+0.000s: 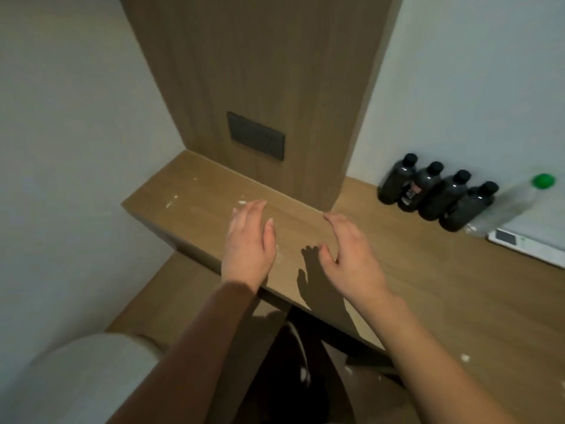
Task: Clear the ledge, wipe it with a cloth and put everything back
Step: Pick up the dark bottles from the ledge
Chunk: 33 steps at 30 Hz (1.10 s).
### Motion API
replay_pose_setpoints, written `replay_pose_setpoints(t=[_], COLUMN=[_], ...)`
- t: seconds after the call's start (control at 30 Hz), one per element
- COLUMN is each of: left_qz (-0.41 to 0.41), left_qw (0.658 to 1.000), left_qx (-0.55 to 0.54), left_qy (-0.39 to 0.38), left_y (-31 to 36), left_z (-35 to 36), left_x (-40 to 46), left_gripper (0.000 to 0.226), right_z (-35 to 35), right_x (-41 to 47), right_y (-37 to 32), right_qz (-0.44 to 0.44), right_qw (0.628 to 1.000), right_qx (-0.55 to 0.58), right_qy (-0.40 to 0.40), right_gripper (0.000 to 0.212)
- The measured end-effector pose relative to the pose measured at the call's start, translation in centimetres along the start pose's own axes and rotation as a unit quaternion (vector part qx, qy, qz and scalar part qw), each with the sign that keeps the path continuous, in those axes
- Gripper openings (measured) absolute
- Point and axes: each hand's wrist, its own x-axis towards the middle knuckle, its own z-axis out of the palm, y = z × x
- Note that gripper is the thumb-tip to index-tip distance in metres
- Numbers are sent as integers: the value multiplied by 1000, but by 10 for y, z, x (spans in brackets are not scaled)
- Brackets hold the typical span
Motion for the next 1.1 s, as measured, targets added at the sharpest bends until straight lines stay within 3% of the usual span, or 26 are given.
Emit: replay_pose_setpoints(t=[0.3,0.53,0.77,0.93,1.1], left_qz=[175,169,107,102,75], left_qw=[967,950,966,975,984], left_qx=[-63,-76,-41,-49,-54], left_qy=[-174,-250,-233,-193,-154], left_y=[107,131,116,107,102], left_z=[93,136,144,138,140], left_x=[21,20,63,82,85], left_gripper=[41,45,46,37,37], right_z=[-59,-67,-82,-109,-124], right_x=[-47,-61,20,109,172], right_y=[94,133,157,185,221], right_qz=[171,246,220,172,198], right_qw=[977,957,962,974,972], right_qx=[6,35,76,30,-9], right_qy=[128,146,144,147,126], right_gripper=[57,56,60,51,49])
